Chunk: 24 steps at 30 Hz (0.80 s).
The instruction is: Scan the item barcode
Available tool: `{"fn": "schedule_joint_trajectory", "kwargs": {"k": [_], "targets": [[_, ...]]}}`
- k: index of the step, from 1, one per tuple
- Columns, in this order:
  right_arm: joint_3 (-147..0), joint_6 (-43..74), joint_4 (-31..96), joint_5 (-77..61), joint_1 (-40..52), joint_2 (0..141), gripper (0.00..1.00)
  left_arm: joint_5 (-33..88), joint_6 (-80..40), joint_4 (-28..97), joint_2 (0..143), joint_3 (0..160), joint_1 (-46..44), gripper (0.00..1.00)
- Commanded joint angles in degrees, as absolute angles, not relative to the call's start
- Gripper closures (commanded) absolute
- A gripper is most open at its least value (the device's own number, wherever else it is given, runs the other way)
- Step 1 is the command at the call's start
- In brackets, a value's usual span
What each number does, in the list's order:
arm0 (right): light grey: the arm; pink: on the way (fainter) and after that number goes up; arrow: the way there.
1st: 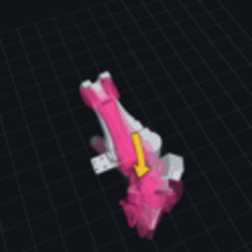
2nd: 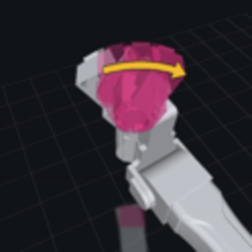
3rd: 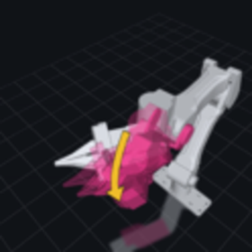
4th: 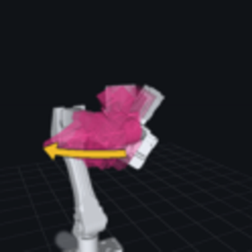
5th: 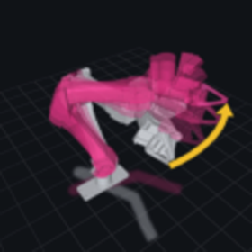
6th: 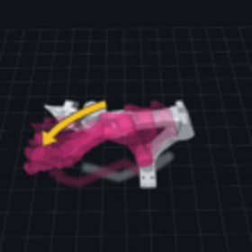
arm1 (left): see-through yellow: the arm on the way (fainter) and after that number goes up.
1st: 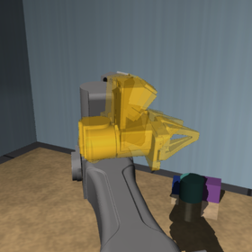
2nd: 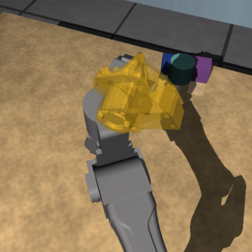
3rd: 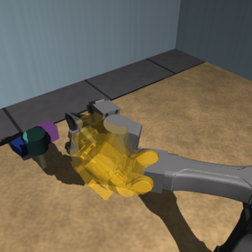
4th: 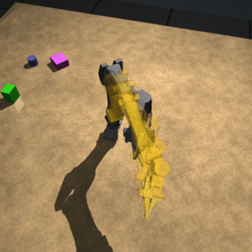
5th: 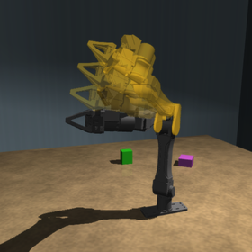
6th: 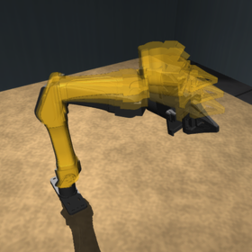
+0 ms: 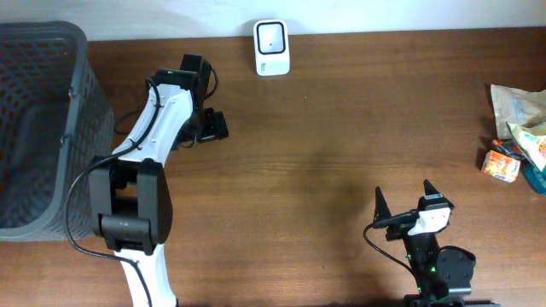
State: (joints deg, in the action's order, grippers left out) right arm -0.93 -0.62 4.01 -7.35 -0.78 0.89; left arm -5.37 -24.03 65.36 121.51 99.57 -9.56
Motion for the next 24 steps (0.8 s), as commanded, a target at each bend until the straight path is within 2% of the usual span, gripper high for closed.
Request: {"fn": "schedule_joint_trajectory", "kwargs": {"k": [1,12,17,24], "targets": [[-0.3,-0.4,4.0,-7.0,-1.1,0.2,0.02,-5.2,-23.6,65.4,121.1,100.2,-9.6,0.01],[-0.3,-0.4,4.0,-7.0,-1.1,0.2,0.02,-8.0,-23.5,68.1,120.6,100.2,-9.6,0.01],[-0.3,-0.4,4.0,-7.0,-1.1,0.2,0.01,-9.1,-23.5,67.9,115.7,99.4,-9.0,0.01],[-0.3,-0.4,4.0,-7.0,-1.1,0.2,0.02,-8.2,-12.6,50.5,94.5,79.6,-7.9,0.01]]}}
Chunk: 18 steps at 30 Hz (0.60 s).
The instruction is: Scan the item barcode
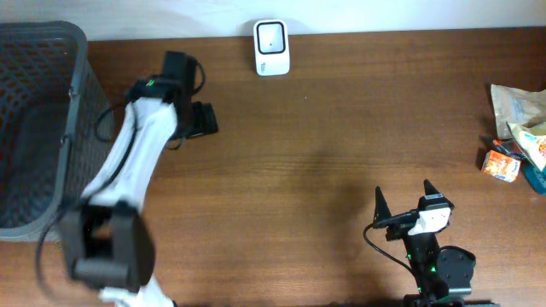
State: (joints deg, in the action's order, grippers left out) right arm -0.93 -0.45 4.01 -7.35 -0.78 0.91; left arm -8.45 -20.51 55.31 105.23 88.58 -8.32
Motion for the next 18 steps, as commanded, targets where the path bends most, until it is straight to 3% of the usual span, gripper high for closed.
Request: {"fn": "schedule_joint_trajectory", "kwargs": {"k": [1,8,18], "targets": [[-0.3,-0.4,4.0,-7.0,-1.1,0.2,0.02,-7.3,-10.6,48.4,91.4,76.3,-7.9,0.01],[-0.3,-0.4,4.0,-7.0,-1.1,0.2,0.02,-3.8,-0.3,33.8,66.0,53.1,-7.9,0.01],[-0.3,-0.4,4.0,-7.0,-1.1,0.2,0.01,-4.3,2.7,36.3,19.6,33.0,-7.9,0.01]]}}
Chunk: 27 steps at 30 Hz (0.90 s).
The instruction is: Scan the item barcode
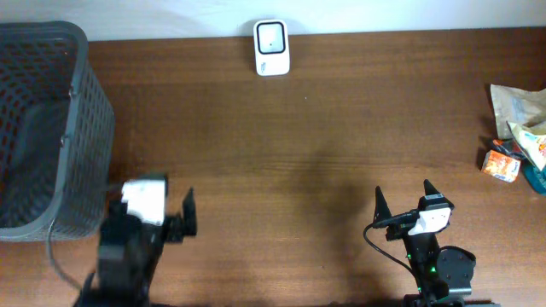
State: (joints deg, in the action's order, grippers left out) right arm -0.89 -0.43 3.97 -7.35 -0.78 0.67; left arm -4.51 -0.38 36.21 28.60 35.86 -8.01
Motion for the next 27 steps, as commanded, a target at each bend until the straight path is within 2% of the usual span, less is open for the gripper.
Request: {"fn": "schedule_joint_trajectory", "kwargs": {"k": [1,10,17,27], "targets": [[-0.3,-0.4,4.0,-7.0,-1.1,0.2,0.02,-4.3,3.4,36.3,17.5,32.1,-7.9,0.01],[-0.3,-0.4,4.0,-7.0,-1.1,0.2,0.02,-4.3,5.1,33.8,6.9,22.4,-3.7,0.01],[-0.3,-0.4,4.0,-7.0,-1.1,0.2,0.02,-2.6,5.1,22.8,0.6,14.3,-0.3,0.01],[-0.3,-0.4,4.0,-7.0,-1.1,0.2,0.02,-2.6,5.1,1.5,0.3,2.8,-0.3,0.01]]}}
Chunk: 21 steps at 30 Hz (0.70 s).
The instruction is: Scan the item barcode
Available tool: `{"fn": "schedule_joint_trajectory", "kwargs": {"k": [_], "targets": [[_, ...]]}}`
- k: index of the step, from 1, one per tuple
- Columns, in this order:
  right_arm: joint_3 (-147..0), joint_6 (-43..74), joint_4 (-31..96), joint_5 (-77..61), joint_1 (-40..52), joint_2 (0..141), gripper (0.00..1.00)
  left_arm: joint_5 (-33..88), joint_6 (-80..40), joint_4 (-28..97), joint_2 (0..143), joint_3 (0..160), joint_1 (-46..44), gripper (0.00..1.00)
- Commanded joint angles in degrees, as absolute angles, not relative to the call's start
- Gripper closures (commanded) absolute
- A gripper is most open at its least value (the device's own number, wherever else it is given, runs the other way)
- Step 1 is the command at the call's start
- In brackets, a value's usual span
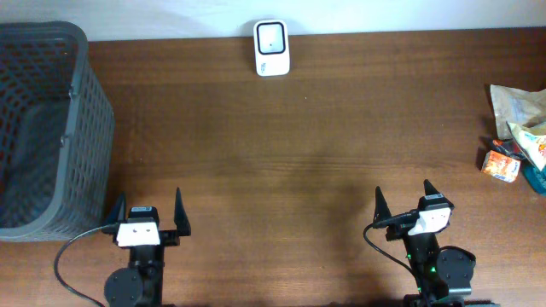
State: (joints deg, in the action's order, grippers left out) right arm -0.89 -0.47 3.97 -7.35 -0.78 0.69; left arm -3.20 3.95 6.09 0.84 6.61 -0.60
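A white barcode scanner [272,47] stands at the table's far edge, in the middle. Several packaged items lie at the right edge: a pale snack bag [518,108], a small orange box [501,165] and a blue-and-white pack [536,149]. My left gripper [148,215] is open near the front left, nothing between its fingers. My right gripper [403,200] is open near the front right, also empty. Both are far from the items and the scanner.
A dark mesh basket [43,128] takes up the far left side. The brown wooden table [299,153] spreads between the scanner and the two arm bases.
The left arm has settled at its base at the front left, gripper open and pointing toward the table's far side. It was blurred there before. The right arm has not moved.
The left arm was stretched out toward the back left, near the scanner and the basket. It was then a little further left, then blurred at the front left, and now rests folded there. The right arm stayed still throughout.
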Motion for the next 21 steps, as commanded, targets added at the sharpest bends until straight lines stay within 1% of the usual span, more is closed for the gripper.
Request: {"fn": "schedule_joint_trajectory", "kwargs": {"k": [1,6,9,17,21], "targets": [[-0.3,-0.4,4.0,-7.0,-1.1,0.2,0.02,-2.6,5.0,-1.2,0.3,1.3,-0.3,0.01],[-0.3,-0.4,4.0,-7.0,-1.1,0.2,0.02,-2.6,4.7,-0.9,0.3,0.5,0.0,0.01],[-0.3,-0.4,4.0,-7.0,-1.1,0.2,0.02,-2.7,4.6,4.6,0.3,0.5,0.7,0.01],[-0.3,-0.4,4.0,-7.0,-1.1,0.2,0.02,-1.7,4.6,4.8,0.3,0.5,0.9,0.01],[-0.3,-0.4,4.0,-7.0,-1.1,0.2,0.02,-5.5,-2.6,4.5,0.3,0.5,0.9,0.01]]}}
